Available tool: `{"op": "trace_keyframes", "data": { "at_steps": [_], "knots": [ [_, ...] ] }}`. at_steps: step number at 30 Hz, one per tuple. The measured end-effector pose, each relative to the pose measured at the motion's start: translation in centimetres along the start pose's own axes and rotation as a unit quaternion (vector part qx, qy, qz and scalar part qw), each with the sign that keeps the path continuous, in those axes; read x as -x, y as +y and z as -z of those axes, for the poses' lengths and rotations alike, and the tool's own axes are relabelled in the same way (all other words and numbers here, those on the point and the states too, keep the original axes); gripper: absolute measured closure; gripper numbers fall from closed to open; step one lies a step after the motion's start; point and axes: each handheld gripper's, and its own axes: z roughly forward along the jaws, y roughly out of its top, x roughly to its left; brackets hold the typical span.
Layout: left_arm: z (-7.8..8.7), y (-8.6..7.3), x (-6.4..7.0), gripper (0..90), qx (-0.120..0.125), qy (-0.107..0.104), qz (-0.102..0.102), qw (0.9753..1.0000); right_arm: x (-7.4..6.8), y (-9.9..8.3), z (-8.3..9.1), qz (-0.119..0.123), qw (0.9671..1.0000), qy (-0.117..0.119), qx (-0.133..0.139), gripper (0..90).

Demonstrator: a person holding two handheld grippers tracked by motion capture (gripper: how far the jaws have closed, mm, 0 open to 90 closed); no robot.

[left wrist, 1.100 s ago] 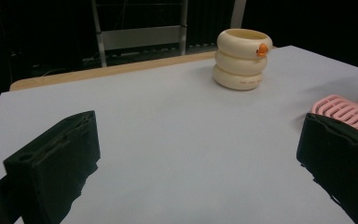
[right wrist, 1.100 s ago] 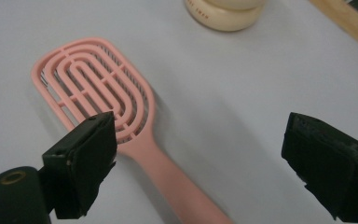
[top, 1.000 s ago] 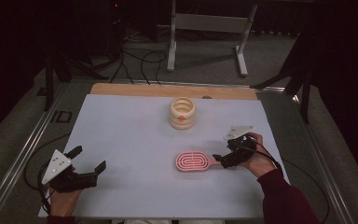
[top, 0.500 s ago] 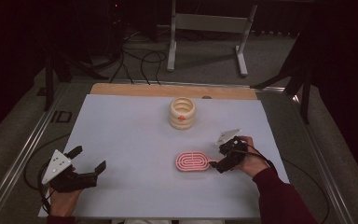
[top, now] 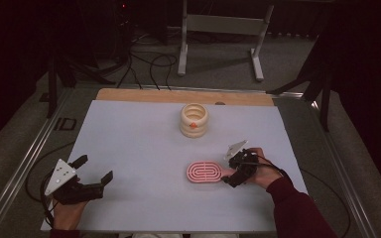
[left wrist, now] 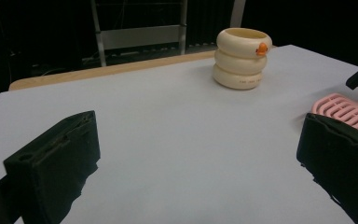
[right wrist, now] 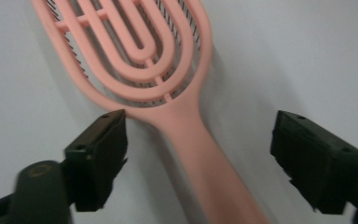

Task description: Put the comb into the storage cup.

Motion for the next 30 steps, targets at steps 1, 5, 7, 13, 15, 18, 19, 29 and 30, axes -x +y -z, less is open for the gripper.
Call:
{"op": "trace_keyframes", "data": {
  "at_steps": [1, 5, 7, 13, 15, 18, 19, 29, 30],
  "knots": [
    [0.0, 0.0, 0.0, 0.0, 0.000, 0.000, 0.000, 1.0000, 0.0, 0.0, 0.0, 0.000, 1.0000, 0.000, 0.000, 20.9],
    [0.0, 0.0, 0.0, 0.0, -0.001, 0.000, 0.000, 1.0000, 0.1, -0.2, 0.0, 0.005, 1.0000, 0.002, -0.002, 24.3],
    [0.0, 0.0, 0.0, 0.0, -0.001, 0.000, 0.000, 1.0000, 0.1, -0.2, 0.1, 0.007, 1.0000, 0.005, -0.001, 25.3],
    [-0.1, 0.0, 0.0, 0.0, -0.002, -0.001, -0.001, 1.0000, -0.1, -0.3, -0.1, 0.020, 0.9997, 0.014, -0.007, 30.4],
    [-0.1, 0.0, 0.0, 0.0, -0.003, -0.001, -0.001, 1.0000, -0.2, -0.3, -0.2, 0.024, 0.9995, 0.017, -0.012, 32.8],
    [-0.1, 0.0, 0.0, 0.0, -0.003, 0.000, -0.001, 1.0000, -0.4, -0.1, -0.5, 0.035, 0.9990, 0.021, -0.017, 38.9],
    [-0.1, 0.0, 0.0, 0.0, -0.003, 0.000, -0.001, 1.0000, -0.4, -0.1, -0.5, 0.035, 0.9990, 0.021, -0.017, 38.9],
    [-0.2, -0.1, 0.0, 0.0, -0.003, -0.001, -0.002, 1.0000, -0.3, 0.2, -1.4, 0.055, 0.9974, 0.025, -0.039, 59.8],
    [-0.2, -0.1, 0.0, 0.0, -0.003, -0.001, -0.002, 1.0000, -0.2, 0.2, -1.4, 0.054, 0.9975, 0.026, -0.038, 61.8]
  ]
}}
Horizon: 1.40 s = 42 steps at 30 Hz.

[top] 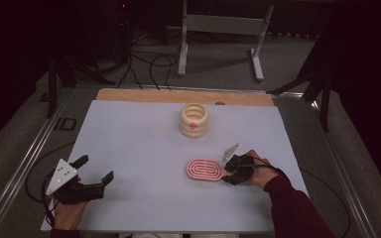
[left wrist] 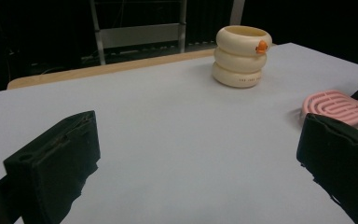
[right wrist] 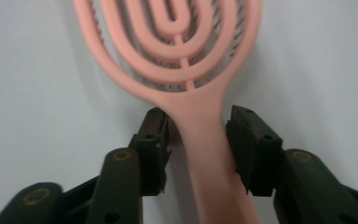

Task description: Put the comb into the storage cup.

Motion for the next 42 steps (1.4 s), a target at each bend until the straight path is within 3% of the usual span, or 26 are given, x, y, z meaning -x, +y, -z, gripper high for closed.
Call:
{"op": "trace_keyframes", "data": {
  "at_steps": [8, 11, 17, 32, 42],
  "knots": [
    [-0.1, 0.0, 0.1, 0.0, -0.002, -0.002, 0.000, 1.0000, -0.1, 0.9, -0.2, 0.014, 0.9995, 0.003, -0.027, 65.1],
    [-0.1, 0.0, 0.1, 0.0, -0.002, -0.002, 0.000, 1.0000, 0.2, 1.4, -0.3, 0.015, 0.9988, 0.014, -0.044, 66.7],
    [-0.2, 0.0, 0.1, 0.0, -0.003, -0.004, 0.000, 1.0000, 0.5, 1.6, -0.4, 0.004, 0.9983, 0.026, -0.052, 68.0],
    [-0.3, -0.1, 0.1, 0.0, -0.010, -0.002, 0.001, 0.9999, 0.7, 0.6, -0.1, -0.021, 0.9987, 0.035, -0.030, 69.8],
    [-0.4, -0.1, 0.1, 0.0, -0.015, -0.003, 0.001, 0.9999, 0.2, -0.2, 0.1, -0.041, 0.9991, 0.013, -0.003, 70.3]
  ]
}}
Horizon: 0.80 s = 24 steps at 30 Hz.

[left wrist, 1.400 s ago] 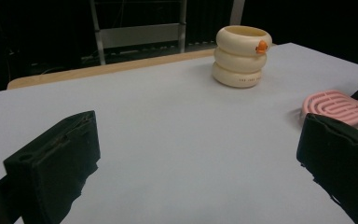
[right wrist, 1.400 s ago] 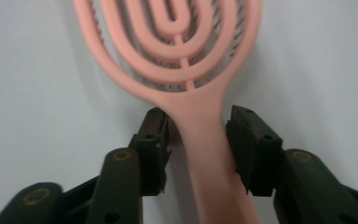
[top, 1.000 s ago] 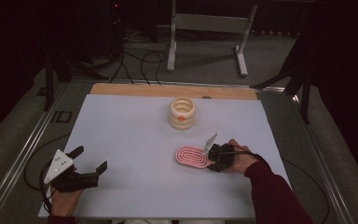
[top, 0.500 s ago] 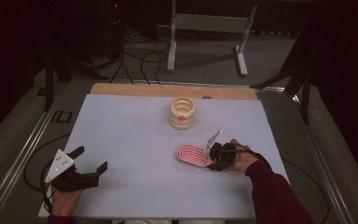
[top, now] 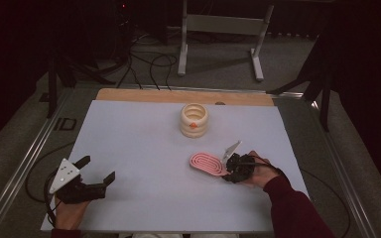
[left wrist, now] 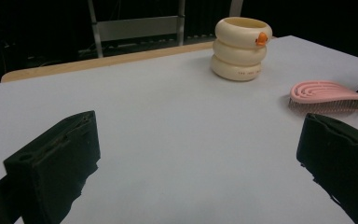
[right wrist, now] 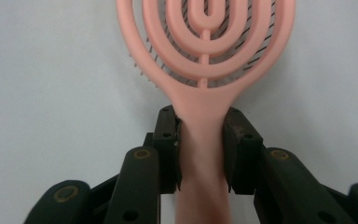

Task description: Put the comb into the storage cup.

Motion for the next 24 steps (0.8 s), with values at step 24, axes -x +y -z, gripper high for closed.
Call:
{"op": "trace_keyframes", "data": {
  "at_steps": [24],
  "knots": [
    [-0.4, -0.1, 0.2, 0.0, -0.007, -0.002, 0.001, 1.0000, -0.1, -0.9, -0.1, -0.072, 0.9961, 0.028, 0.044, 70.7]
  ]
}}
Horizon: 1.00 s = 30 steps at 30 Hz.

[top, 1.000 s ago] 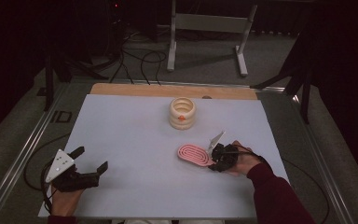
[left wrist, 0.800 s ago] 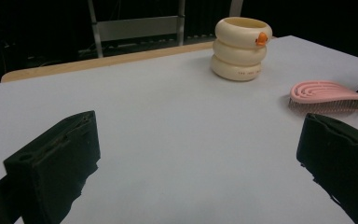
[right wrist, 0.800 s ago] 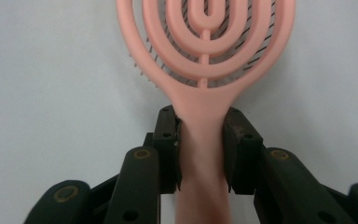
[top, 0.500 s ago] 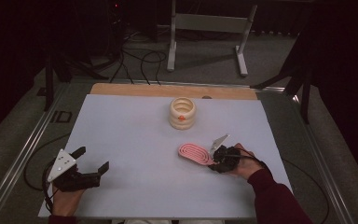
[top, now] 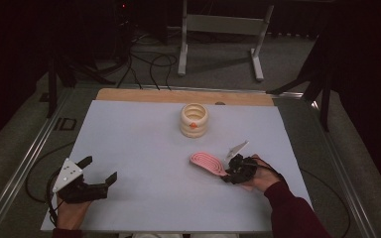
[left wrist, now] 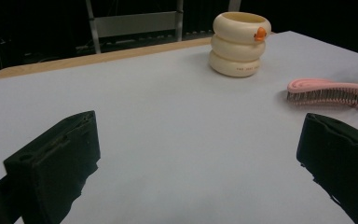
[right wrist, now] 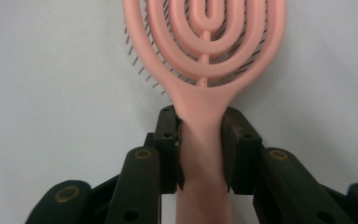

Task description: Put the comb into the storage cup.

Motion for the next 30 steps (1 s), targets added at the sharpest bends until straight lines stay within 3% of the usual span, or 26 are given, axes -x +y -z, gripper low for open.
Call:
{"op": "trace_keyframes", "data": {
  "at_steps": [9, 30],
  "knots": [
    [-0.09, -0.01, 0.06, 0.0, -0.003, -0.001, -0.001, 1.0000, 0.53, 0.26, -0.07, -0.035, 0.9991, 0.023, -0.005, 70.0],
    [-0.19, -0.02, 0.15, 0.0, -0.005, -0.003, -0.001, 1.0000, 0.98, 0.92, -0.24, -0.090, 0.9950, 0.035, -0.028, 67.7]
  ]
}}
